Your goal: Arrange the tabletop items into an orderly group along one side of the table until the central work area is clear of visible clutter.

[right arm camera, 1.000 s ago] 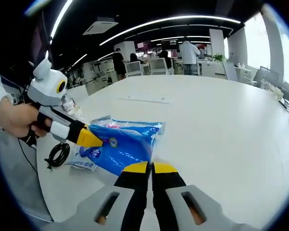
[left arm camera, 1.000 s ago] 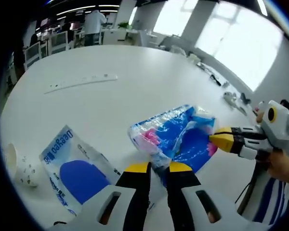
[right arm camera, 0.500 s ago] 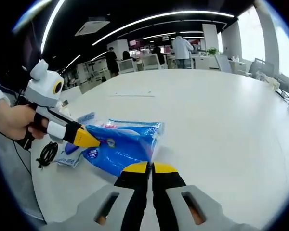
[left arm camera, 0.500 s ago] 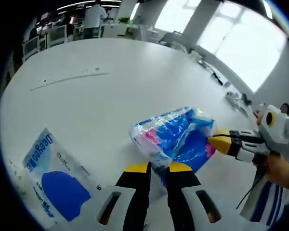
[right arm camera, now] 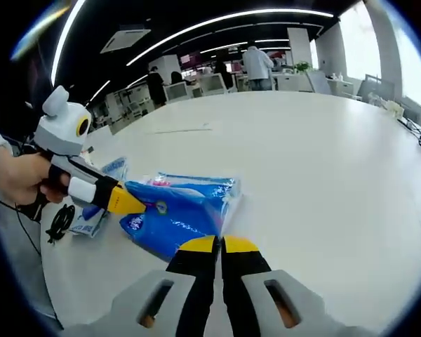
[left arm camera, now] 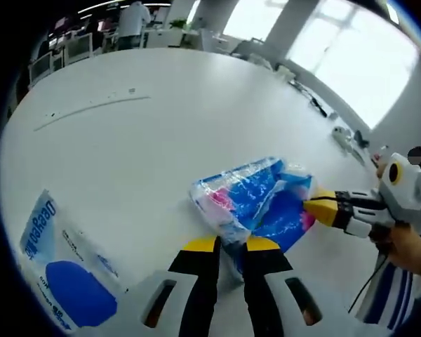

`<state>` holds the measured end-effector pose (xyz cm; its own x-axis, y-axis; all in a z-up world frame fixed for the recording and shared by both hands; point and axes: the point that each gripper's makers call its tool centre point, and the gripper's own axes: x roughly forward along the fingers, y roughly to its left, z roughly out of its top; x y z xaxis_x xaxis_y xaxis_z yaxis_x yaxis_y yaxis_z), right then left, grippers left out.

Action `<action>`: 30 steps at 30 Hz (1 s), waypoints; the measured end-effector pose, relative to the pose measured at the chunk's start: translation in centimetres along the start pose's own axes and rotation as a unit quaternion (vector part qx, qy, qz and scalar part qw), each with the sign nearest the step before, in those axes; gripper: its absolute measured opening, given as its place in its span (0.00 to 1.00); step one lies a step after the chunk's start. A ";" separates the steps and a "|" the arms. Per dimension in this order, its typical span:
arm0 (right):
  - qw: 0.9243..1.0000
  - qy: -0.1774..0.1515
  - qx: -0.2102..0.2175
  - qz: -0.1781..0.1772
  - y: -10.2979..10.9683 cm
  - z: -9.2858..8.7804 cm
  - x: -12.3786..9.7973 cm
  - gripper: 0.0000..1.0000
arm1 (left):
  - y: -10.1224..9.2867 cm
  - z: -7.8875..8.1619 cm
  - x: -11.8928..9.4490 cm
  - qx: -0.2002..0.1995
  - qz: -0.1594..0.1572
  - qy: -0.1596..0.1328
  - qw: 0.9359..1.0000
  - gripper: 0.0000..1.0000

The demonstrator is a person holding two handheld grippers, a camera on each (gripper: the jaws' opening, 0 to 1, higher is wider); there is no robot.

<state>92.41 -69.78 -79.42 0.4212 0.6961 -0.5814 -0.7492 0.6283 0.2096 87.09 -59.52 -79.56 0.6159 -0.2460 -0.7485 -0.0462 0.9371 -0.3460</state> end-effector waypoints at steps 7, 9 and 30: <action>1.000 0.006 0.001 0.002 -0.2 -0.3 0.4 0.00 | 0.2 -0.3 0.5 -0.009 0.001 0.006 1.000 0.08; 1.000 0.007 0.002 0.003 -0.3 -0.4 0.5 0.00 | 0.4 -0.3 0.6 -0.015 0.001 0.008 1.000 0.08; 1.000 0.003 0.010 -0.003 -0.4 -0.3 0.7 0.00 | 0.5 0.0 0.8 -0.019 0.004 -0.004 1.000 0.08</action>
<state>92.85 -69.67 -80.15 0.4228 0.6903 -0.5872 -0.7367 0.6392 0.2209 87.58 -59.26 -80.36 0.6220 -0.2365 -0.7464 -0.0815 0.9286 -0.3621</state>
